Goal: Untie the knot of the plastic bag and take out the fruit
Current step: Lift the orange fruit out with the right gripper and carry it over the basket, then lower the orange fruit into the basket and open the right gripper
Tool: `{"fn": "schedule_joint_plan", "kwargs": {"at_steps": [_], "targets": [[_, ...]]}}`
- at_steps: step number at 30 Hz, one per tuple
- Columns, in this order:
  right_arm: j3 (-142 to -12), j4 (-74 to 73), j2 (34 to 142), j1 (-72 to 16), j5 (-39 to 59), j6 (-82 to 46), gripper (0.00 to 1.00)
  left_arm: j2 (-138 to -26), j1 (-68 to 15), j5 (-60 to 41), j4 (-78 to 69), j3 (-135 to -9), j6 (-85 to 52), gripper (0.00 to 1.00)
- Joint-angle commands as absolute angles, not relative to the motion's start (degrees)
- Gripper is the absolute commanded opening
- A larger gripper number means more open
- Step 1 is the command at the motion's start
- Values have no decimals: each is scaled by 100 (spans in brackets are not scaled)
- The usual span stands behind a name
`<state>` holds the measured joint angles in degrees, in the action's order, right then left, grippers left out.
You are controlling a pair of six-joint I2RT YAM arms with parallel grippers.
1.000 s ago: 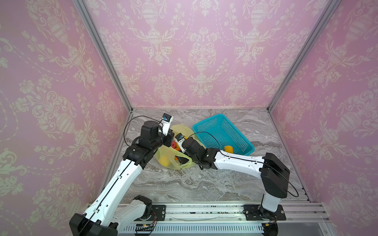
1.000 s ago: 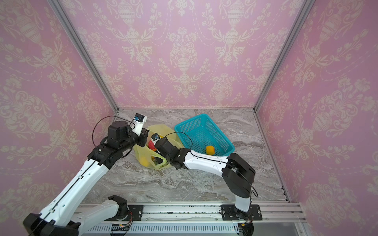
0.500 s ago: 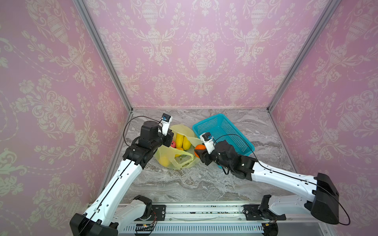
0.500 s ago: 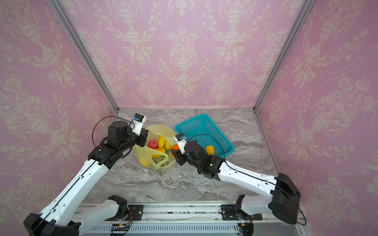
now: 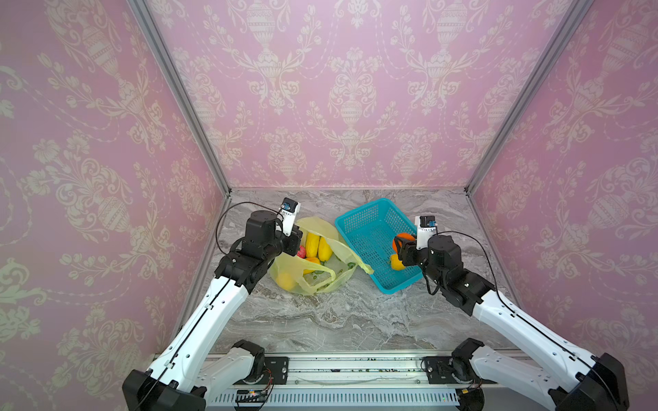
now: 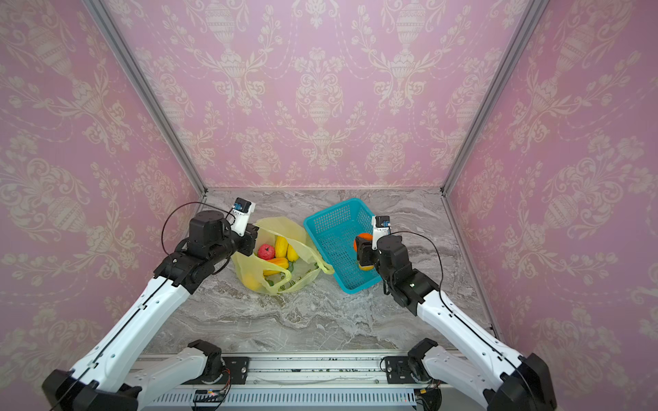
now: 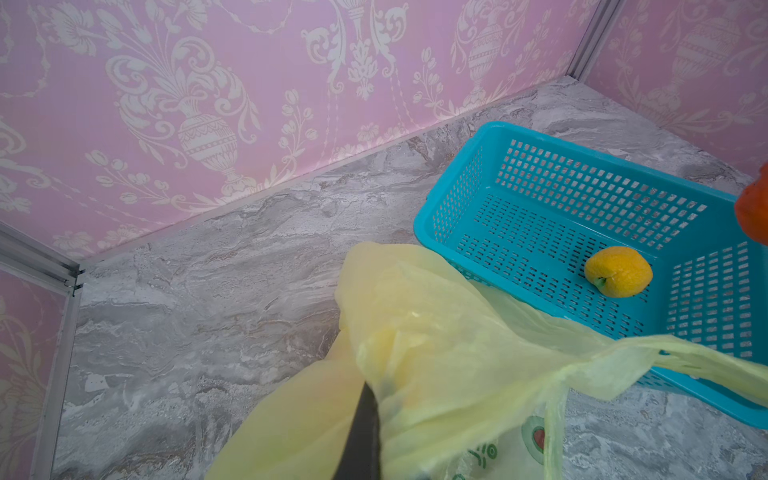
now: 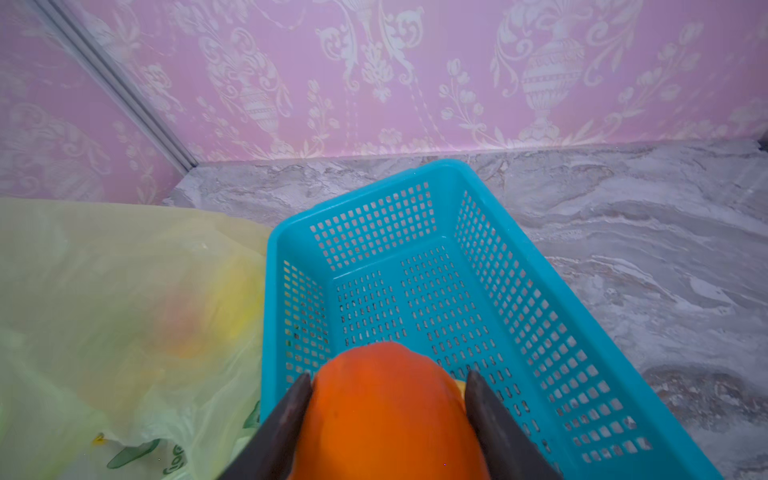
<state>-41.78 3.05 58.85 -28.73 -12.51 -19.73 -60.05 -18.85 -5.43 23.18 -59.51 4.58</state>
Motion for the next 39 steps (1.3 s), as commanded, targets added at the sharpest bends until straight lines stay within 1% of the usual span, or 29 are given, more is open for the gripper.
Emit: {"fn": "schedule_joint_plan", "kwargs": {"at_steps": [1, 7, 15, 22, 30, 31, 37, 39], "targets": [[-4388, 633, 6338, -2595, -805, -2411, 27, -5957, -1836, -466, 2258, -5888, 497, 0], [-4756, 862, 7206, -2430, -606, -2426, 29, -5985, -1830, -488, 2255, -5897, 491, 0], [-5099, 1051, 8032, -2304, -505, -2391, 29, -5967, -1834, -466, 2268, -5885, 509, 0], [-5026, 1094, 8218, -2042, -919, -2596, 28, -5968, -1828, -483, 2263, -5888, 507, 0], [-5045, 1164, 8414, -1760, -1117, -2617, 31, -5969, -1823, -475, 2267, -5896, 517, 0], [-5030, 1164, 8410, -1749, -1169, -2636, 33, -5967, -1823, -474, 2261, -5884, 518, 0], [-4874, 1160, 8171, -1686, -1573, -2645, 56, -6012, -1789, -527, 2257, -5924, 493, 0], [-4803, 1075, 8052, -1684, -1512, -2615, 59, -5996, -1771, -527, 2235, -5915, 483, 0]]}}
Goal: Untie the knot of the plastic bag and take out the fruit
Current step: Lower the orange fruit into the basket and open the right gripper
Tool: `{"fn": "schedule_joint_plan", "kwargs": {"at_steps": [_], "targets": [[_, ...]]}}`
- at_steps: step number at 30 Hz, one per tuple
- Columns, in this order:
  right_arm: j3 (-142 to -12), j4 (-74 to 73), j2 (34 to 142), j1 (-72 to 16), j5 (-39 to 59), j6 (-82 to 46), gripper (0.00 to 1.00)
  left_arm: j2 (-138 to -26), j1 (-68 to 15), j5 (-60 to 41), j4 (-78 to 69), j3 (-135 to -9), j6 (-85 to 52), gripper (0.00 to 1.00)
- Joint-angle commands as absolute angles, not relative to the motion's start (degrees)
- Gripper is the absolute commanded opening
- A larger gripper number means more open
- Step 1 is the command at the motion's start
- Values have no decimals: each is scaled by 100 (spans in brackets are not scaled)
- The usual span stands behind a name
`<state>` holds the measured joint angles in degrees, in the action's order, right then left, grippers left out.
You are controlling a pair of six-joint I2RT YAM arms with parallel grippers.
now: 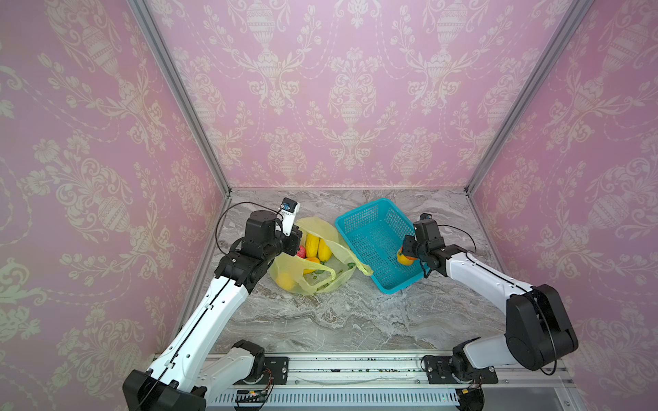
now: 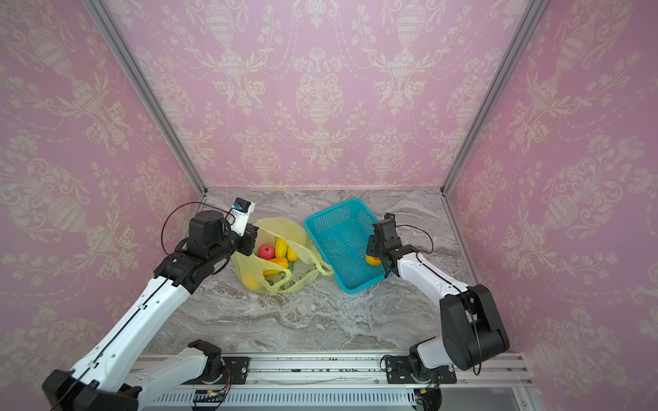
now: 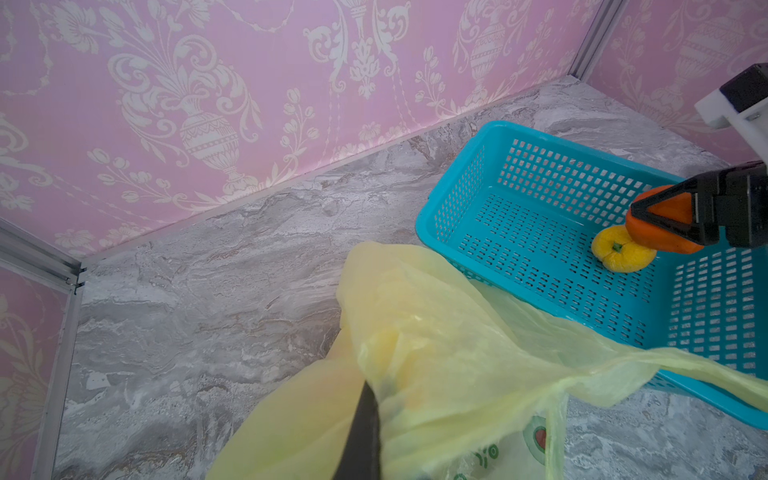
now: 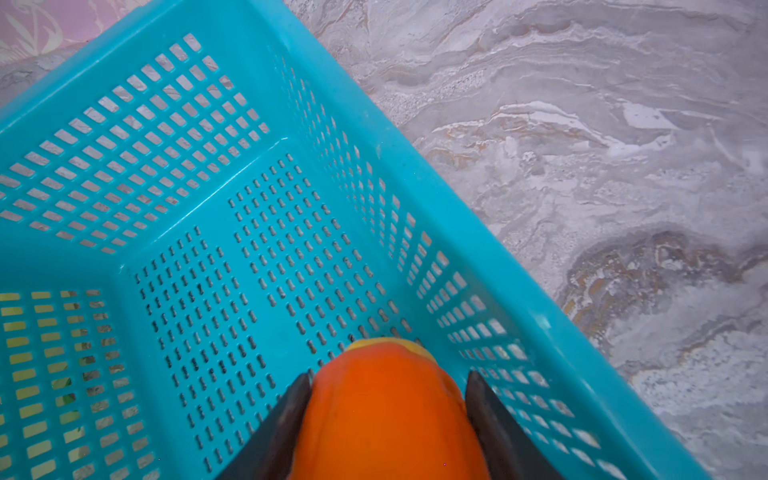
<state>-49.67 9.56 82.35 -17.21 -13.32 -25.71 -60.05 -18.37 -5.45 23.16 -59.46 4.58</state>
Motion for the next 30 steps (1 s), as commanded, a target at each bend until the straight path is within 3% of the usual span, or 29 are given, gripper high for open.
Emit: {"fn": "schedule_joint_plan", "kwargs": {"at_steps": [1, 5, 9, 15, 20, 30], "targets": [[-4771, 1034, 8002, -1690, -1435, -2578, 59, -6010, -1775, -542, 2240, -5913, 477, 0], [-4709, 877, 7787, -1696, -968, -2471, 45, -5999, -1767, -539, 2259, -5924, 475, 0], [-4652, 676, 7554, -1784, -412, -2366, 43, -6003, -1759, -536, 2257, -5914, 481, 0], [-4851, 688, 7600, -2235, -131, -2082, 48, -6003, -1760, -545, 2259, -5915, 472, 0], [-5311, 1054, 8340, -2358, -138, -2042, 52, -5994, -1765, -536, 2259, -5907, 483, 0], [-5932, 1932, 9221, -2322, -1092, -1951, 57, -5994, -1758, -534, 2250, -5914, 483, 0]]}}
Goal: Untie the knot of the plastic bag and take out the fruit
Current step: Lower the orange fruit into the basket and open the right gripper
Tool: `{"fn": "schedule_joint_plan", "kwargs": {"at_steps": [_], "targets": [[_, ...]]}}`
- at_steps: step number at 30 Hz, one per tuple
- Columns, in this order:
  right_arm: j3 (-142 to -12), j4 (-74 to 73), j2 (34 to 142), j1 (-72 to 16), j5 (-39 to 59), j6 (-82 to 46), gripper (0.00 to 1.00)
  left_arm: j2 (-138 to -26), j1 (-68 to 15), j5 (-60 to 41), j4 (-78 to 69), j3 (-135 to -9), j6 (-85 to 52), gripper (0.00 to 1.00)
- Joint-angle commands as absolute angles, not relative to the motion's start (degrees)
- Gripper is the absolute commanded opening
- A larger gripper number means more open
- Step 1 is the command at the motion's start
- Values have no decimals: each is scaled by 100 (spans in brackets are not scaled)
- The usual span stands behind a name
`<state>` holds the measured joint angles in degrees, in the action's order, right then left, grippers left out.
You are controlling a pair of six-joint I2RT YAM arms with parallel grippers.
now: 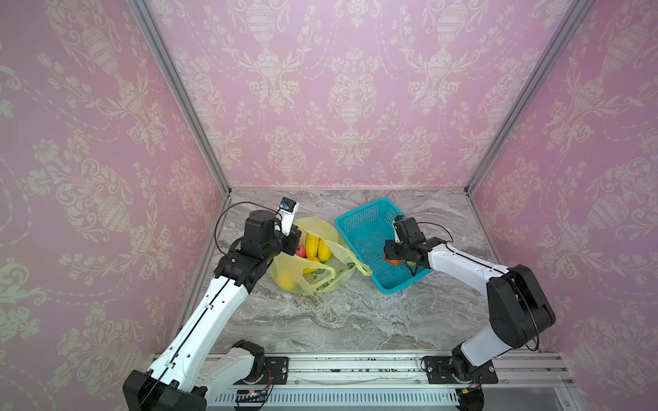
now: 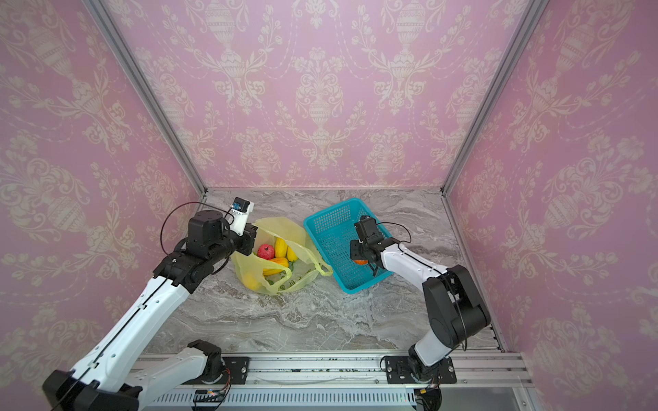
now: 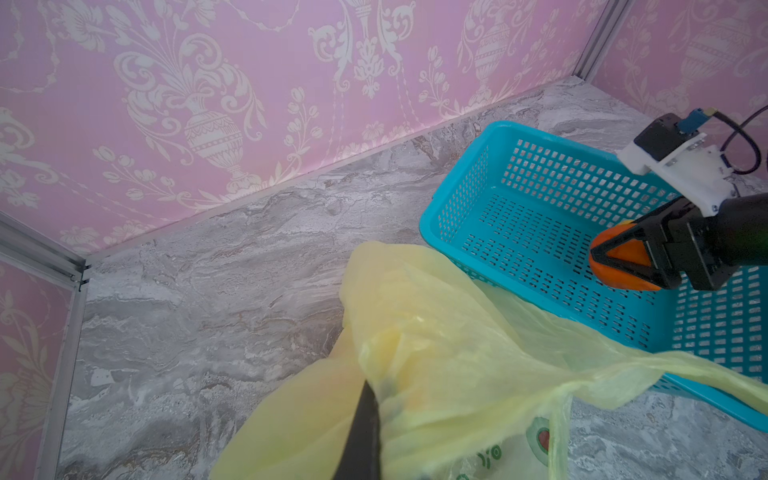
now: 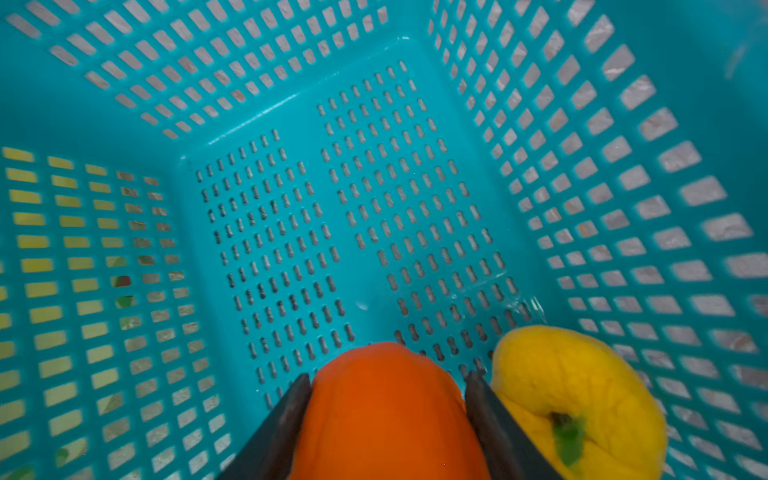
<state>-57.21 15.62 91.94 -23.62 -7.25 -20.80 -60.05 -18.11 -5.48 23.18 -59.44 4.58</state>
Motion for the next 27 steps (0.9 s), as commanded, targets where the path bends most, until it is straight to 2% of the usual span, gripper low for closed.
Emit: {"fn": "schedule_joint_plan", "kwargs": {"at_steps": [1, 9, 19, 24, 27], "targets": [[-5948, 1950, 9236, -2318, -1117, -1945, 58, -6001, -1758, -536, 2250, -5915, 483, 0], [-5894, 1962, 9076, -2298, -1016, -1847, 67, -5994, -1748, -527, 2256, -5915, 483, 0], [-4835, 966, 7403, -2409, -672, -1793, 82, -5994, -1736, -545, 2259, -5915, 475, 0], [-4283, 485, 6219, -2545, -456, -1784, 78, -5977, -1734, -551, 2258, -5915, 474, 0], [-3952, 106, 5412, -2796, -61, -1736, 66, -5981, -1735, -554, 2259, -5924, 475, 0]]}}
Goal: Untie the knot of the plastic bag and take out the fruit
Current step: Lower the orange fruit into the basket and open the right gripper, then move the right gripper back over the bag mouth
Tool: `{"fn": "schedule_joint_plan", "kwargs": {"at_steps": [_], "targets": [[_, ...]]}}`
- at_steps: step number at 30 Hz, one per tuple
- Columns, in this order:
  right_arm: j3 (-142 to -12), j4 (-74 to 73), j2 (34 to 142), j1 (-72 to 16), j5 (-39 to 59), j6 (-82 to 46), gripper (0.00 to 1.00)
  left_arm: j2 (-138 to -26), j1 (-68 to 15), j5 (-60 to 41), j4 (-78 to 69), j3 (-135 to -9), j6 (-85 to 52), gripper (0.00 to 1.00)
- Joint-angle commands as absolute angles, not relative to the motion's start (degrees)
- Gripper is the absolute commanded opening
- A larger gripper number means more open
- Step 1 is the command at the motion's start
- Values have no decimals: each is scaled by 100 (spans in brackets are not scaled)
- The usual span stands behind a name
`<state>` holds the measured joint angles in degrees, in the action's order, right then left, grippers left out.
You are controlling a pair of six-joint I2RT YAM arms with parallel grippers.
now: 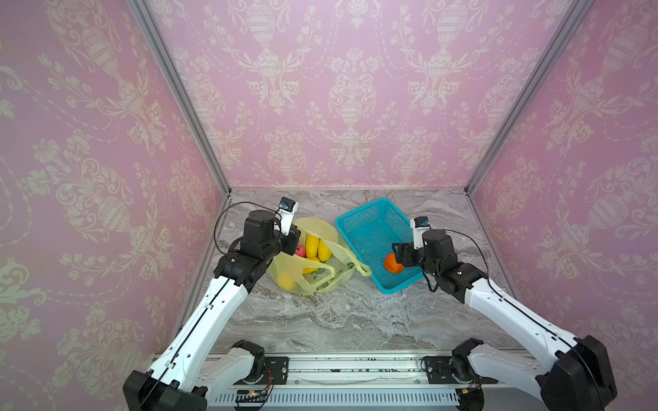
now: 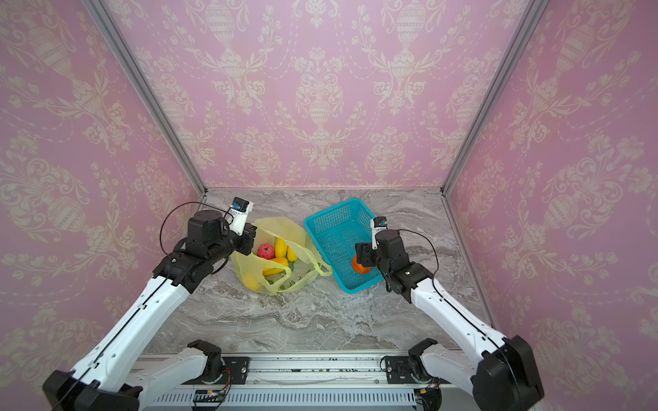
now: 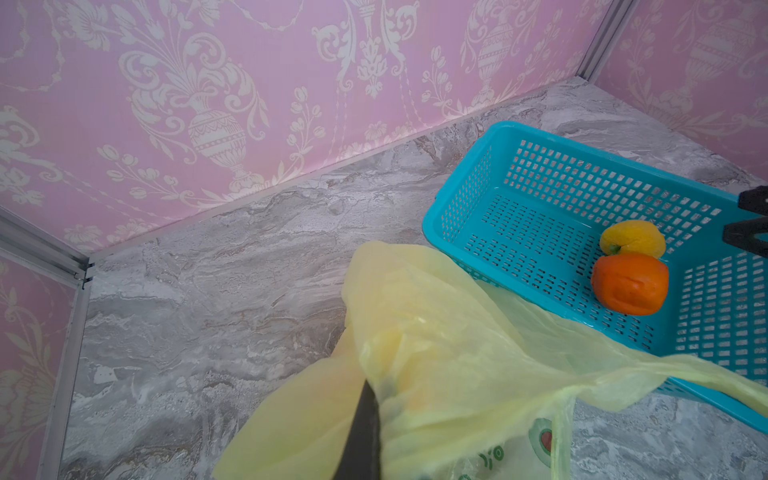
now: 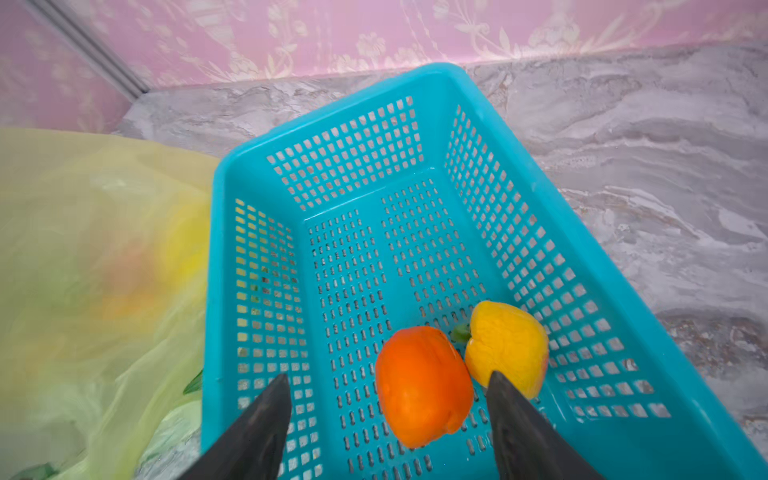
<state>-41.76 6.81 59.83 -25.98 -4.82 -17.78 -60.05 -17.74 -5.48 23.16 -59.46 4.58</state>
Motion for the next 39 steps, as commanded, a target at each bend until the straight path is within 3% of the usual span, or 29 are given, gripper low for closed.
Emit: {"fn": "schedule_joint_plan", "kwargs": {"at_steps": [1, 4, 10, 19, 23, 28, 33, 39], "targets": [[-3894, 8, 5181, -2964, 31, -1673, 61, -5977, -1736, -554, 2267, -5923, 475, 0], [-3892, -38, 4750, -3572, 80, -1348, 51, -5977, -1726, -545, 2268, -5924, 483, 0], [-4266, 9, 4912, -4840, -102, -721, 41, -5968, -1726, -553, 2268, -5919, 478, 0], [-5071, -53, 6153, -6319, -680, -76, 40, -5970, -1717, -570, 2268, -5924, 466, 0], [-5278, -164, 6612, -6409, -765, -127, 38, -5967, -1717, -578, 2267, -5930, 459, 0], [-5487, -152, 7157, -6362, -1603, -264, 30, -5959, -1724, -598, 2268, -5933, 457, 0], [-5484, -267, 7289, -6112, -1226, -499, 23, -5941, -1723, -598, 2259, -5924, 457, 0], [-4909, -783, 6770, -5984, -820, -361, 21, -5950, -1717, -608, 2259, -5933, 440, 0]]}}
